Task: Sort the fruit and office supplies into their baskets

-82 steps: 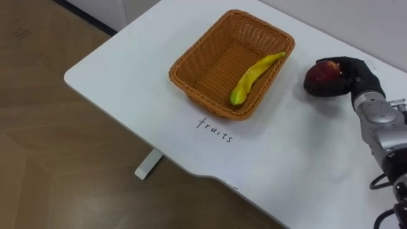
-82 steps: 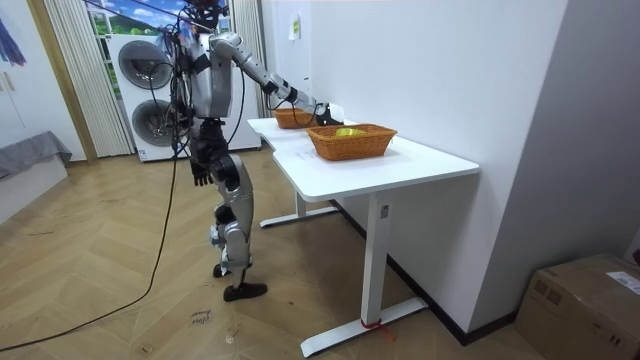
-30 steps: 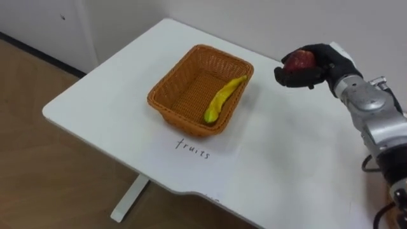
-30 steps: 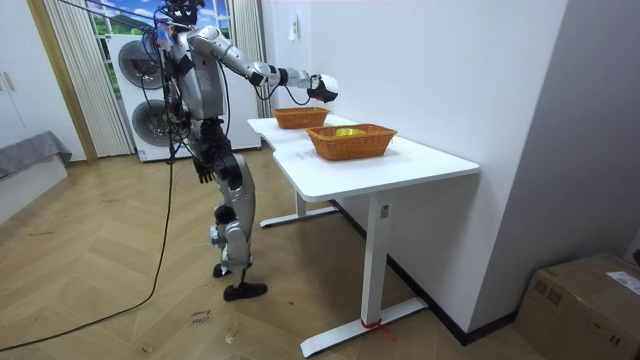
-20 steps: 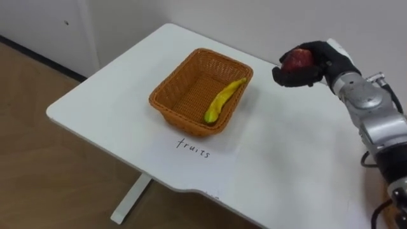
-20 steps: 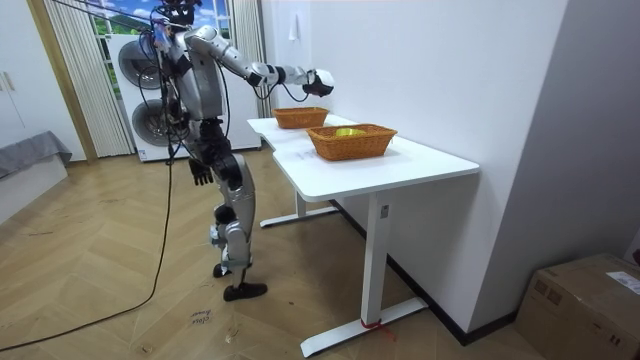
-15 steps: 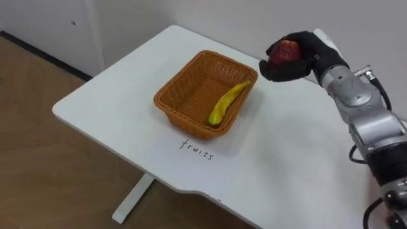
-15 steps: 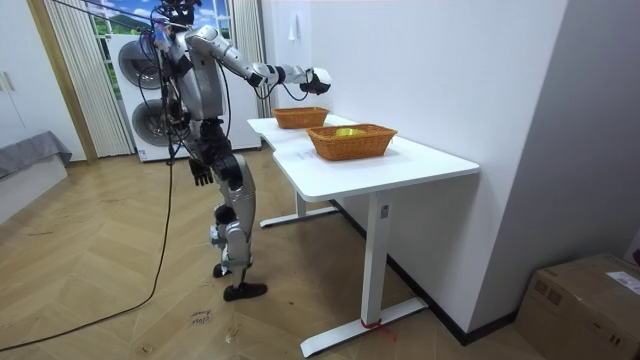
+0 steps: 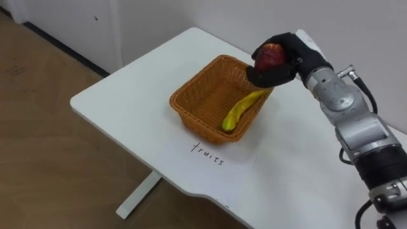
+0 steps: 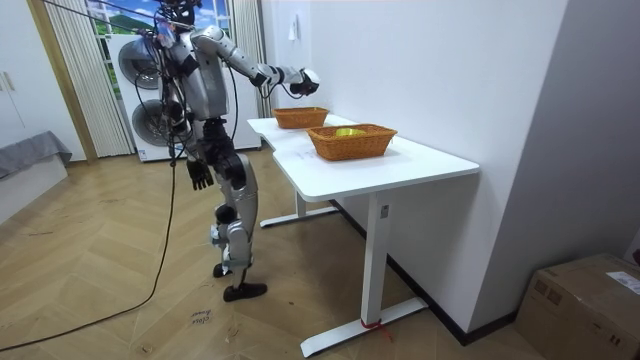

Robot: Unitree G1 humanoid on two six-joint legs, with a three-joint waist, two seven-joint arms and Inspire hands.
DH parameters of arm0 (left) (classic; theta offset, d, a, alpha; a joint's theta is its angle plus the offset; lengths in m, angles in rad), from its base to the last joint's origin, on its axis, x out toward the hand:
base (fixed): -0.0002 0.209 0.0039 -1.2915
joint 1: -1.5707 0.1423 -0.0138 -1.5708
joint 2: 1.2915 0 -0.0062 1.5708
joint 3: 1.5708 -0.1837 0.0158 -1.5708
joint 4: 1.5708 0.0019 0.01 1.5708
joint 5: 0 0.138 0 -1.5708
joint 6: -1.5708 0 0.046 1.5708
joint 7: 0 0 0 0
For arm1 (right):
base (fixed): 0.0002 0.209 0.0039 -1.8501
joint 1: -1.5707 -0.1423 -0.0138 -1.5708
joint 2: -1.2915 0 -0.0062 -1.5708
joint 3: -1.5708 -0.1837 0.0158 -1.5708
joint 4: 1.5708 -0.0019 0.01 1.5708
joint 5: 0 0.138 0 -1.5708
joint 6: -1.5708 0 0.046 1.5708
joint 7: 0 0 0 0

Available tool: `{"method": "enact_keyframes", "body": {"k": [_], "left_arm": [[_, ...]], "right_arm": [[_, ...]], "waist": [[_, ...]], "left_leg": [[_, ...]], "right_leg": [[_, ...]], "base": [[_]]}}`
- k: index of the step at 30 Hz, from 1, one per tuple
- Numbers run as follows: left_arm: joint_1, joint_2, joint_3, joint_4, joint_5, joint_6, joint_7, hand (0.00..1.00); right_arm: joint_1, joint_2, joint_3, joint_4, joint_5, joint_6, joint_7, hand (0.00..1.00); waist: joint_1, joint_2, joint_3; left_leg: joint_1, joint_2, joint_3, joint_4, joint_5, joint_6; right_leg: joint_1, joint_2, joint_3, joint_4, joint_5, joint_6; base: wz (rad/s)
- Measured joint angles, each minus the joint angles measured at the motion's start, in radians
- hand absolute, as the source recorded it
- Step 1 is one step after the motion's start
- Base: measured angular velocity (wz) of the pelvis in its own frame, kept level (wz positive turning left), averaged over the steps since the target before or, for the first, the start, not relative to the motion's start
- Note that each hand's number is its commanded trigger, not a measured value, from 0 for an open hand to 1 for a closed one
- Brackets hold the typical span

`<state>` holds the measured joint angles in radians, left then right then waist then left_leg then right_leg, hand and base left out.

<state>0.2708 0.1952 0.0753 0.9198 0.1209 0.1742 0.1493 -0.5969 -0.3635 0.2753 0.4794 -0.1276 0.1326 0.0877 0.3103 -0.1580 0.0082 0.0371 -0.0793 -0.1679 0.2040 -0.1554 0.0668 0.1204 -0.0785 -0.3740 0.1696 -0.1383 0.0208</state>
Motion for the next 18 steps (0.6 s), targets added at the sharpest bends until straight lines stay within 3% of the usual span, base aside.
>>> {"method": "enact_keyframes", "body": {"k": [7, 10, 18], "left_arm": [[-0.002, 0.005, -0.002, -0.008, 0.005, 0.0, -0.001, 0.0], [0.0, 0.01, -0.002, -0.009, 0.006, 0.0, -0.001, 0.0], [-0.002, 0.012, -0.002, -0.01, 0.012, 0.0, 0.001, 0.0]], "right_arm": [[0.0, 0.015, 0.036, -0.034, 0.01, -0.001, -0.014, 1.0], [0.0, 0.015, 0.066, -0.034, 0.024, -0.002, -0.023, 1.0], [0.0, 0.02, 0.1, -0.033, 0.031, -0.002, -0.033, 1.0]], "waist": [[0.028, -0.01, -0.0005], [0.039, -0.016, 0.0027], [0.056, -0.017, 0.0051]], "left_leg": [[-0.001, -0.004, -0.01, -0.001, -0.002, 0.004], [-0.001, -0.005, -0.013, -0.001, -0.002, 0.004], [-0.007, -0.005, -0.016, -0.001, -0.003, 0.005]], "right_leg": [[0.003, -0.005, -0.013, 0.0, -0.002, 0.003], [0.005, -0.005, -0.019, 0.0, -0.002, 0.004], [0.001, -0.006, -0.029, 0.0, -0.003, 0.006]], "base": [[0.06], [0.03], [0.0]]}}
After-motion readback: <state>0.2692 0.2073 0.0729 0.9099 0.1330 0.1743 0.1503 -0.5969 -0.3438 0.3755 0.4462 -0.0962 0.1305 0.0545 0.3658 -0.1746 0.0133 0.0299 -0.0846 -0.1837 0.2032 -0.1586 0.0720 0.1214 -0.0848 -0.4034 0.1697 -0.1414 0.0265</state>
